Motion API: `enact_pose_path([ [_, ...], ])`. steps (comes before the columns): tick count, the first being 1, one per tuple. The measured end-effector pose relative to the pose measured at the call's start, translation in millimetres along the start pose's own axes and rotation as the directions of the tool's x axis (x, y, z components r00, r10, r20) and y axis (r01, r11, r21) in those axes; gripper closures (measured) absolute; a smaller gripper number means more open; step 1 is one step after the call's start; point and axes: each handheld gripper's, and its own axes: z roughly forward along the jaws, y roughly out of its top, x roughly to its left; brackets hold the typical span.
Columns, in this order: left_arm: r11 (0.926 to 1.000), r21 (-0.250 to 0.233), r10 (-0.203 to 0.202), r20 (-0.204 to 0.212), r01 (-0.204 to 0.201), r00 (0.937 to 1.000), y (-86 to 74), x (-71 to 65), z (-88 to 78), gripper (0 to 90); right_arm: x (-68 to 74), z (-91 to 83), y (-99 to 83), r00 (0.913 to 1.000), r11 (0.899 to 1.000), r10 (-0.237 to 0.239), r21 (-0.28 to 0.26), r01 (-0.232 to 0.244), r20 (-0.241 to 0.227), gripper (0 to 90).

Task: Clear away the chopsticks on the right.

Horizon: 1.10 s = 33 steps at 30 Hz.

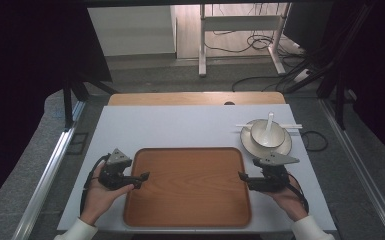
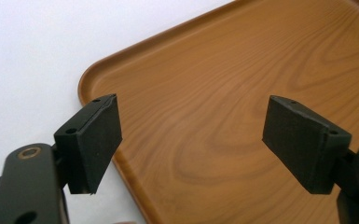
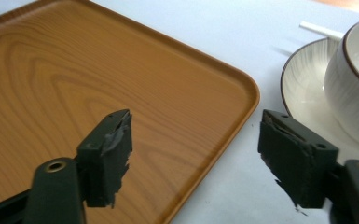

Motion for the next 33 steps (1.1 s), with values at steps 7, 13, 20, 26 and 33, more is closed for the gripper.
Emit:
enact_pose_path([
  [7,0.9997,0.002,0.024,-0.016,-0.024,0.9996,0.5,-4.1,5.7,19.4,3.9,-5.9,-2.8,0.9994,1.0,-0.029,0.002,0.029,-0.016,28.4],
  [13,0.9992,0.004,0.041,-0.017,-0.041,0.999,-1.8,-3.0,5.0,19.3,4.7,-5.7,-0.7,0.9985,0.999,-0.045,0.008,0.045,-0.032,27.9],
  [20,0.9992,-0.036,0.016,-0.021,-0.016,0.9997,-6.8,-2.8,-0.4,19.8,4.7,-4.7,2.5,0.9992,1.0,-0.026,0.009,0.026,-0.031,28.2],
  [26,0.9987,-0.008,0.05,-0.019,-0.051,0.9985,-13.1,-5.6,3.2,19.4,6.0,-3.8,10.6,0.9973,0.999,-0.038,0.033,0.04,-0.063,27.7],
  [33,0.9985,-0.03,0.046,-0.025,-0.047,0.9986,-12.5,-3.0,2.8,20.0,7.7,-9.5,19.9,0.9972,0.998,-0.051,0.021,0.052,-0.056,30.5],
])
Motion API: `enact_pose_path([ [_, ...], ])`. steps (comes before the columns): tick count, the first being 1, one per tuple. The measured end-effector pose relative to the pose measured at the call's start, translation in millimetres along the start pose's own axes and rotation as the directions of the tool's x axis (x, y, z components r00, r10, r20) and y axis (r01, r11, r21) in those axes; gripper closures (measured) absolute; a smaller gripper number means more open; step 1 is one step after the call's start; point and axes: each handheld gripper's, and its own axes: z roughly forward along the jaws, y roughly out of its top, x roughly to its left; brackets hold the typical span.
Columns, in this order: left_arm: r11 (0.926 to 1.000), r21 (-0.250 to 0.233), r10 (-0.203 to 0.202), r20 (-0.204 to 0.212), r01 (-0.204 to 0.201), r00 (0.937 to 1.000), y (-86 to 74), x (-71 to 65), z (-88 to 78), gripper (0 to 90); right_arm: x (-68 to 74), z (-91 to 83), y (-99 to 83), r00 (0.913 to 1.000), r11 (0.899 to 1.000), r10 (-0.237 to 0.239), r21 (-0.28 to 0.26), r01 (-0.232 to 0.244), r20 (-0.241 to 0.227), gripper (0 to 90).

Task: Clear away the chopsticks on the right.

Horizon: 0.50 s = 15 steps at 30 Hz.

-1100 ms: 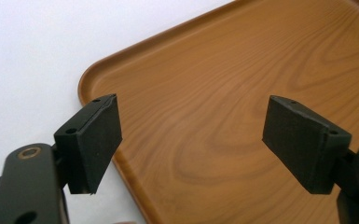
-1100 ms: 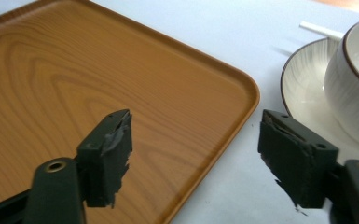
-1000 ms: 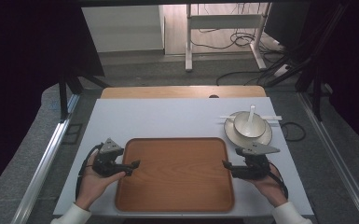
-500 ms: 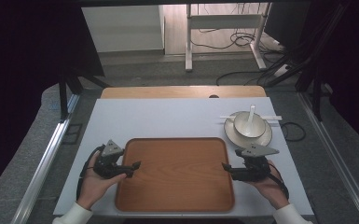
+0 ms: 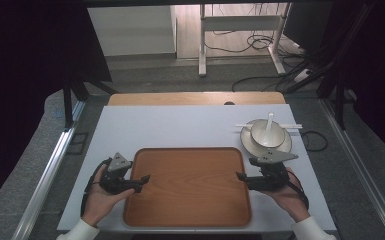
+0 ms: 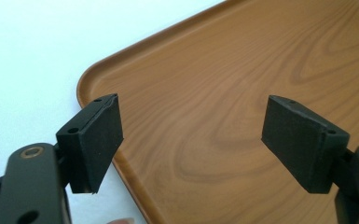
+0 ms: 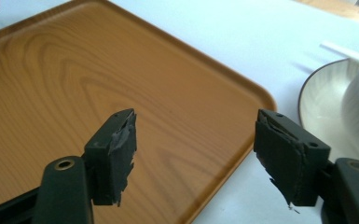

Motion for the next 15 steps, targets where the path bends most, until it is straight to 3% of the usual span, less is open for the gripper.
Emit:
enact_pose_path([
  [5,0.9998,0.016,0.01,0.006,-0.01,0.9999,-0.5,-0.2,1.3,19.3,-3.2,-5.6,7.8,0.9998,1.0,-0.019,0.012,0.019,0.009,33.2],
  [9,0.9999,0.001,0.014,-0.007,-0.014,0.9999,2.7,0.9,-2.1,18.6,-7.3,-8.8,14.8,0.9995,0.999,-0.03,0.016,0.03,0.009,33.6],
  [12,0.9999,-0.011,0.008,-0.011,-0.008,0.9999,4.6,1.9,-6.0,17.9,-13.5,-13.3,25.8,0.9996,1.0,-0.025,0.009,0.024,0.01,33.2],
  [15,0.9999,-0.009,0.009,-0.006,-0.009,0.9999,4.1,1.4,-5.7,17.7,-26.9,-18.9,40.0,0.9999,1.0,0.011,-0.004,-0.011,-0.004,33.4],
])
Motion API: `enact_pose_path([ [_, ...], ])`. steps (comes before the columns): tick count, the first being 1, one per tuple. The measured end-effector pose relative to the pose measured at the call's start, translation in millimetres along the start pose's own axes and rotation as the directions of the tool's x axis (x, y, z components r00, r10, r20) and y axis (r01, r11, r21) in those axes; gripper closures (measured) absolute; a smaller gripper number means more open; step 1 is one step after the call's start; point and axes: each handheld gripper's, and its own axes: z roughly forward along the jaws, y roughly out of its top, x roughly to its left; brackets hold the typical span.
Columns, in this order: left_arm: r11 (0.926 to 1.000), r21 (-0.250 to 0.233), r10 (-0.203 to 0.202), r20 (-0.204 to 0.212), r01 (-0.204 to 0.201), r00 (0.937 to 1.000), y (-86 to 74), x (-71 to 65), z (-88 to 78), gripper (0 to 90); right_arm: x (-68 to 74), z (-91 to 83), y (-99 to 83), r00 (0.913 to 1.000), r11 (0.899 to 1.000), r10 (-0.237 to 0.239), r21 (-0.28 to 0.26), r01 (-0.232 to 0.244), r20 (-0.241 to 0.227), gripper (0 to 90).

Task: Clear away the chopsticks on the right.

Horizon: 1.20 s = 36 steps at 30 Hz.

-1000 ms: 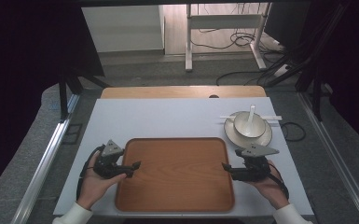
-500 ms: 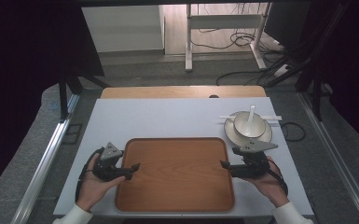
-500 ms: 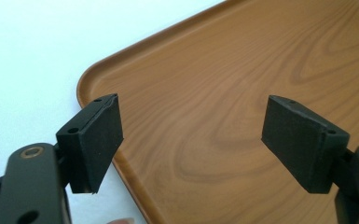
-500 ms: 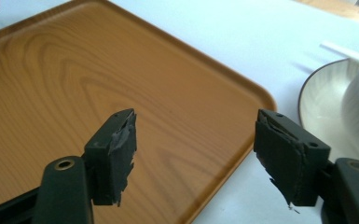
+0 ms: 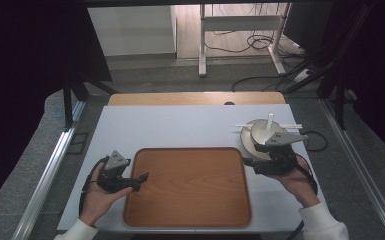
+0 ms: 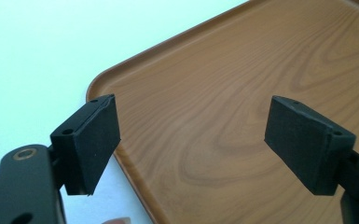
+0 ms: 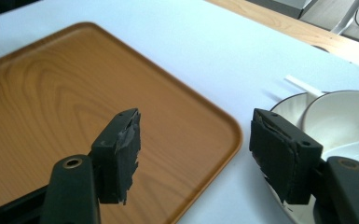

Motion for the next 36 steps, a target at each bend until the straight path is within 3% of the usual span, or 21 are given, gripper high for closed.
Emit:
enact_pose_path([
  [2,1.0,0.006,0.004,0.004,-0.004,1.0,-0.3,-0.5,0.5,17.6,-3.6,-1.2,2.5,0.9999,1.0,0.01,-0.003,-0.01,-0.003,33.5],
  [5,0.9997,0.021,0.01,0.008,-0.01,0.9999,-1.9,-2.3,3.7,17.5,-18.4,-6.2,10.2,0.9981,0.998,0.06,-0.018,-0.06,-0.017,35.1],
  [13,0.9994,0.027,0.019,-0.001,-0.019,0.9998,3.9,-4.3,9.8,17.5,-40.6,-11.1,24.9,0.9981,0.999,0.039,0.029,-0.04,0.049,38.0],
  [18,0.9994,0.031,0.016,-0.003,-0.016,0.9999,2.8,-3.3,9.7,17.4,-59.6,-15.8,36.4,0.9954,0.994,0.024,0.102,-0.033,0.093,40.7],
  [22,0.9992,0.038,0.013,-0.004,-0.012,0.9999,0.6,-1.7,8.4,17.8,-75.4,-17.5,39.9,0.9889,0.987,0.027,0.152,-0.049,0.146,40.7],
  [27,0.9993,0.037,0.009,-0.011,-0.008,0.9999,-0.2,0.3,6.8,17.9,-99.3,-19.9,39.8,0.9744,0.977,0.046,0.195,-0.09,0.22,43.8],
  [32,0.9992,0.041,0.003,-0.013,-0.003,0.9999,-2.0,1.7,6.9,18.1,-117.9,-18.0,35.9,0.9628,0.963,0.052,0.243,-0.119,0.265,55.0],
  [33,0.999,0.044,0.003,-0.008,-0.003,1.0,-3.1,1.2,7.2,18.2,-125.8,-16.0,33.8,0.9589,0.957,0.06,0.257,-0.134,0.277,61.7],
  [35,0.999,0.045,0.005,-0.008,-0.005,0.9999,-3.4,0.8,7.1,18.2,-129.6,-15.0,33.0,0.9577,0.954,0.064,0.264,-0.141,0.281,64.7],
  [36,0.999,0.045,0.006,-0.011,-0.005,0.9999,-3.7,0.9,6.8,18.2,-137.2,-11.5,31.6,0.9544,0.948,0.065,0.28,-0.15,0.292,70.8],
])
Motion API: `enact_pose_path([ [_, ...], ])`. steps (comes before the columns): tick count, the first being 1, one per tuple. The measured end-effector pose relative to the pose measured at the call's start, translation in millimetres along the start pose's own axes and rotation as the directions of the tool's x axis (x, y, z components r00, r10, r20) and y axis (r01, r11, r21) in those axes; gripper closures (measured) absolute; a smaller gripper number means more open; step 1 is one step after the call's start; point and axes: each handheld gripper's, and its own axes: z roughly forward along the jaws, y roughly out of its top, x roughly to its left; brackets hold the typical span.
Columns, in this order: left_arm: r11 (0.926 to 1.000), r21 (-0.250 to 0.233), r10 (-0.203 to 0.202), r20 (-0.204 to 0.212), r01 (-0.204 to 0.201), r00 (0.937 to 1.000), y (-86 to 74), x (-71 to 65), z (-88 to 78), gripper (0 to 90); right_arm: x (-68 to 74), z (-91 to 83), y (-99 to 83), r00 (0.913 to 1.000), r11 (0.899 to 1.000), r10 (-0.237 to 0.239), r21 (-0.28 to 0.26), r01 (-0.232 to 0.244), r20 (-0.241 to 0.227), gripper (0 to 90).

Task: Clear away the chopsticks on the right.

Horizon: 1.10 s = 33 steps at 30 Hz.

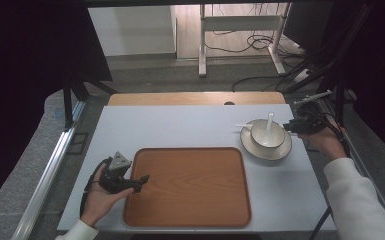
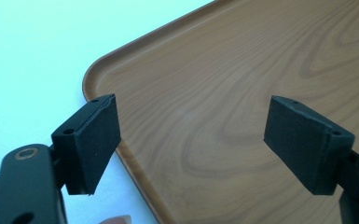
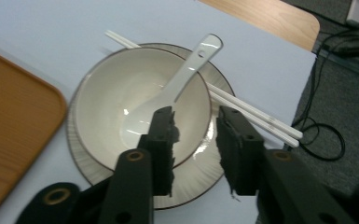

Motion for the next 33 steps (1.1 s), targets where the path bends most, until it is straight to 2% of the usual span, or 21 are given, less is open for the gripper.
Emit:
enact_pose_path([
  [3,1.0,-0.003,-0.003,-0.003,0.003,1.0,-0.8,1.0,-0.2,18.3,-5.8,5.9,2.1,0.9999,1.0,0.005,0.017,-0.005,0.012,79.1],
  [4,1.0,-0.003,-0.003,-0.003,0.003,1.0,-0.8,1.0,-0.2,18.3,-5.8,5.9,2.1,0.9999,1.0,0.005,0.017,-0.005,0.012,79.1],
  [5,1.0,0.001,-0.002,-0.005,0.002,1.0,-1.3,1.5,-0.4,18.4,-9.4,9.2,4.4,0.9994,1.0,0.008,0.019,-0.009,0.033,84.6],
  [7,1.0,0.001,-0.002,-0.005,0.002,1.0,-1.7,1.5,-0.3,18.4,-11.2,11.1,5.7,0.9994,1.0,0.013,0.025,-0.014,0.031,86.4],
  [8,1.0,0.001,-0.004,-0.005,0.004,1.0,-2.1,1.2,-0.3,18.6,-14.0,15.5,8.5,0.9991,0.999,0.01,0.044,-0.011,0.042,89.1],
  [12,1.0,0.003,0.002,-0.008,-0.002,1.0,-3.6,-1.7,-1.1,18.7,-19.4,20.6,16.9,0.9979,0.997,0.015,0.081,-0.02,0.064,89.6],
  [17,1.0,0.002,0.005,-0.006,-0.005,1.0,-4.1,-3.1,-2.4,18.6,-24.7,26.2,24.0,0.9976,0.996,0.027,0.084,-0.033,0.064,89.6],
  [18,1.0,0.001,0.002,-0.007,-0.002,1.0,-4.5,-2.8,-2.8,18.7,-28.6,31.7,25.4,0.997,0.995,0.037,0.093,-0.043,0.069,89.6],
  [20,1.0,0.0,0.001,-0.008,-0.001,1.0,-4.8,-2.6,-3.3,18.7,-31.0,34.8,25.5,0.9967,0.994,0.046,0.095,-0.053,0.067,89.6],
  [23,1.0,-0.001,-0.005,-0.015,0.005,0.9999,-5.7,-0.8,-4.6,18.8,-40.3,48.2,23.6,0.9942,0.989,0.079,0.115,-0.087,0.073,89.5],
  [33,0.9999,0.009,-0.009,-0.021,0.009,0.9997,-7.0,2.1,-3.4,18.9,-48.9,73.4,24.0,0.992,0.983,0.091,0.149,-0.103,0.087,89.5],
])
